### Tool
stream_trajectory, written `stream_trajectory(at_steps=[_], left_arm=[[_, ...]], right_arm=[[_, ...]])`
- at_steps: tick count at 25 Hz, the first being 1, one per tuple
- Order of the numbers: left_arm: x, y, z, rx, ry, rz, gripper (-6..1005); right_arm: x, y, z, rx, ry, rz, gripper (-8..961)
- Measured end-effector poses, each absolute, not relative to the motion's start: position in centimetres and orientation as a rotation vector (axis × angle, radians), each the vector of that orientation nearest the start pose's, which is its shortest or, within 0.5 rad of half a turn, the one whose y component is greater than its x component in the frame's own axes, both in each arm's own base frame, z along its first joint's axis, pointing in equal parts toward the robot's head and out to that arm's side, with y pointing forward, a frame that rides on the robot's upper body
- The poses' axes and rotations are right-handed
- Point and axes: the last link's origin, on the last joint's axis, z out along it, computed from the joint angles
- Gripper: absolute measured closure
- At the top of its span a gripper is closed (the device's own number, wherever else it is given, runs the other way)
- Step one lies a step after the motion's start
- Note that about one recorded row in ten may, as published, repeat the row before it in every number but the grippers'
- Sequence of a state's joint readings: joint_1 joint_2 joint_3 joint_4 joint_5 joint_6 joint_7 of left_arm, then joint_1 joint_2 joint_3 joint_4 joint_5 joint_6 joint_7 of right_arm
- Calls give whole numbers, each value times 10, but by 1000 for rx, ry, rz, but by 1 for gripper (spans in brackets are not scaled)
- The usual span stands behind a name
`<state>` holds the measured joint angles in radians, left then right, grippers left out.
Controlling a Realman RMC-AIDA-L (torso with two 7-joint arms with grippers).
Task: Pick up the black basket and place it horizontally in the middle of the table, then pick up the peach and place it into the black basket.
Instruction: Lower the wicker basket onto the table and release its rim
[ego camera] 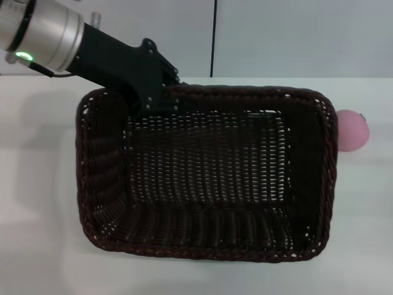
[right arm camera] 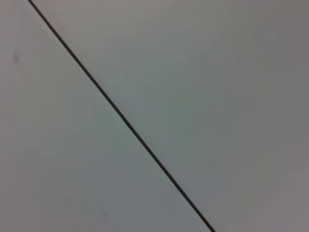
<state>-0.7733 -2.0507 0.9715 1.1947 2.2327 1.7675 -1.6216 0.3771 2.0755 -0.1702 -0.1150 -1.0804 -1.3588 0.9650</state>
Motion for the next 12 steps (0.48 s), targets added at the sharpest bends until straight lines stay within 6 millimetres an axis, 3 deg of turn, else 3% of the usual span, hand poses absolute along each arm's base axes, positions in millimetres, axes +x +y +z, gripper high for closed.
stream_trajectory(at_steps=[12], left_arm=[[-137,377,22,-3047,198,-96,716]], right_arm=[[377,298,67,-1146,924,1244,283]])
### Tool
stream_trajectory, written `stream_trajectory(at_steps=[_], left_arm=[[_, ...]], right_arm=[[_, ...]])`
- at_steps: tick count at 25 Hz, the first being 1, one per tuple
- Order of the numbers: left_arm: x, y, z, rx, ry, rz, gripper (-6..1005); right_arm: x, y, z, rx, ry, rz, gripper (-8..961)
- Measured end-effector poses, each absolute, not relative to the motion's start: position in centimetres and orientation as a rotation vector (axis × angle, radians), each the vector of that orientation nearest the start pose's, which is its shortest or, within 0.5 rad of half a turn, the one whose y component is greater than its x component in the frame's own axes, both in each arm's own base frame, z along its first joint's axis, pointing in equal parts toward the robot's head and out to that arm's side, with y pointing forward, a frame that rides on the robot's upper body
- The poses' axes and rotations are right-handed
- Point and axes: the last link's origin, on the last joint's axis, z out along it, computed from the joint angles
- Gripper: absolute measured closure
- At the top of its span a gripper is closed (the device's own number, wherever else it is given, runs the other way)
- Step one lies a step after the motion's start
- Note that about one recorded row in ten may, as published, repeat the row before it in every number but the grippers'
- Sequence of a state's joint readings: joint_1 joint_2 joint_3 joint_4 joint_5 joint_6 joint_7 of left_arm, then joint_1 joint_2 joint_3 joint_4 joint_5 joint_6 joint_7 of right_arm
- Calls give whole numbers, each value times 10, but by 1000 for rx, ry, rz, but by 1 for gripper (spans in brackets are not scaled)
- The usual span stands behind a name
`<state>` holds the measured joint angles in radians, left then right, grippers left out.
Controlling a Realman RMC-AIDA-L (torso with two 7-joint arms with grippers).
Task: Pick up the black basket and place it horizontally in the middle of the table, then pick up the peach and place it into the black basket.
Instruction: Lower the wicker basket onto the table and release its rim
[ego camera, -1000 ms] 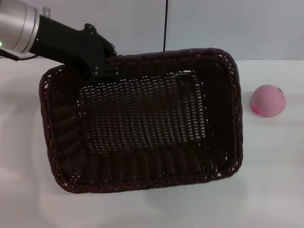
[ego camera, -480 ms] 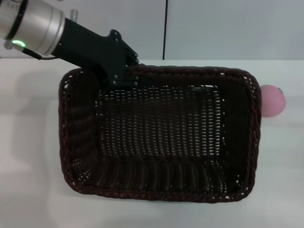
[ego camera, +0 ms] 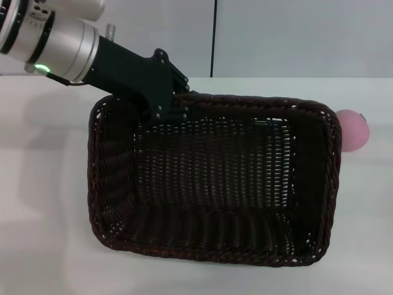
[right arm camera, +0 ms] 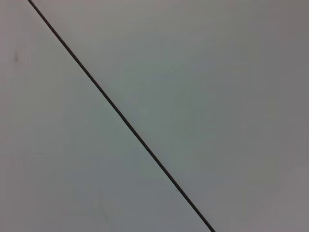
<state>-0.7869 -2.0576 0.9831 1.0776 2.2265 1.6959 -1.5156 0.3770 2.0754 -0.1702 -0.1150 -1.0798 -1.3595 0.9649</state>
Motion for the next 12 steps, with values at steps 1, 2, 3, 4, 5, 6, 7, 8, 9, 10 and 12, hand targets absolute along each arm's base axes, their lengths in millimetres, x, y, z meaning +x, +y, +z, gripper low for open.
stream_trajectory(at_steps=[1,2,3,4,5,6,7,8,9,10,12], left_arm=[[-137,377,20,-3050,199,-98,713],[-137,377,19,-3052,203,-101,710],[-137,377,17,-3054,208,-104,706],[-137,377,17,-3054,211,-107,703],[-137,377,16,-3054,214,-109,700],[-137,377,16,-3054,216,-110,697],[-137,377,16,-3054,218,-112,694],[-137,377,15,-3054,220,-116,691],[-136,377,14,-3055,222,-122,688],[-136,377,13,-3056,221,-131,685],[-136,377,12,-3054,219,-145,679]], right_arm=[[377,298,67,-1146,924,1244,283],[378,298,67,-1146,925,1243,284],[378,298,67,-1146,926,1241,284],[378,298,67,-1145,927,1240,284],[378,298,67,-1145,927,1240,284],[378,298,68,-1145,927,1240,284],[378,298,68,-1145,927,1239,285],[378,298,68,-1145,927,1239,285],[378,298,68,-1145,927,1239,285],[378,298,68,-1145,927,1239,285],[378,298,68,-1145,927,1239,286]])
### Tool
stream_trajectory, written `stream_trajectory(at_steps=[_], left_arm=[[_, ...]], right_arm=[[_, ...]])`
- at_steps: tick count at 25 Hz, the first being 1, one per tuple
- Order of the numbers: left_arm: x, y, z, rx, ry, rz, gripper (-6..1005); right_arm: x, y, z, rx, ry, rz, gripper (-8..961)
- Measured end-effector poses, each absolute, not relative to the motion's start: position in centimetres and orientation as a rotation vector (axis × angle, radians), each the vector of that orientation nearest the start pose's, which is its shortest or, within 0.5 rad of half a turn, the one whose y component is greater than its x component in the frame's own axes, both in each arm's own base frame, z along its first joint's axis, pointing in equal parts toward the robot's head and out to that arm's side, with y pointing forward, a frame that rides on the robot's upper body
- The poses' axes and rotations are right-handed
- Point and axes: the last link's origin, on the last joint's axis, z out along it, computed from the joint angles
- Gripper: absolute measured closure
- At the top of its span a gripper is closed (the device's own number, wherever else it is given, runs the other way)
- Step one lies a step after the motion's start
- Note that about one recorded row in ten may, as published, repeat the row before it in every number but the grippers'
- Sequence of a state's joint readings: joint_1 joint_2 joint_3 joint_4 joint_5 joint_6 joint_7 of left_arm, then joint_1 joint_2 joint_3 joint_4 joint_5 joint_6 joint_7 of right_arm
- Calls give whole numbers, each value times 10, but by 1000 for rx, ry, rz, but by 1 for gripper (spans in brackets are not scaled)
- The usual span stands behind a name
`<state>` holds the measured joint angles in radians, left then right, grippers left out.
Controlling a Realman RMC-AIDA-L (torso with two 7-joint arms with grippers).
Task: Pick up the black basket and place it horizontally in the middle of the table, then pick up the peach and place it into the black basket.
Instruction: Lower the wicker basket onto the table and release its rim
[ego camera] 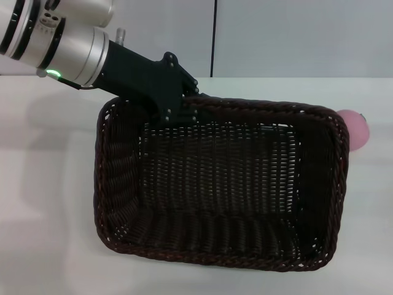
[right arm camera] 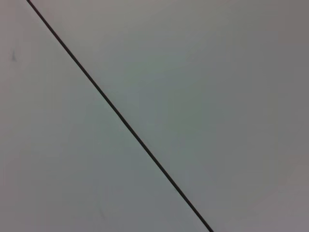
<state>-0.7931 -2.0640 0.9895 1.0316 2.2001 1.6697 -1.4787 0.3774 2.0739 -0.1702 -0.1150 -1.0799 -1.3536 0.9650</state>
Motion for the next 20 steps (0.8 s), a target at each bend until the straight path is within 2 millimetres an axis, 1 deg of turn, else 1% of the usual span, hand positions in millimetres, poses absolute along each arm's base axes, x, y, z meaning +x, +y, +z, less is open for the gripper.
stream_trajectory(at_steps=[3,6,11,16,20], left_arm=[[-136,378,10,-3054,220,-164,669],[-135,379,8,-3034,197,-228,660],[-136,381,10,-2981,166,-322,644],[-137,381,7,-2981,168,-314,629],[-138,380,6,-2978,164,-319,458]], right_arm=[[378,298,68,-1145,928,1238,286],[379,298,68,-1144,930,1236,287],[380,296,67,-1141,933,1233,288],[382,294,66,-1135,941,1233,289],[382,293,66,-1131,947,1236,290]])
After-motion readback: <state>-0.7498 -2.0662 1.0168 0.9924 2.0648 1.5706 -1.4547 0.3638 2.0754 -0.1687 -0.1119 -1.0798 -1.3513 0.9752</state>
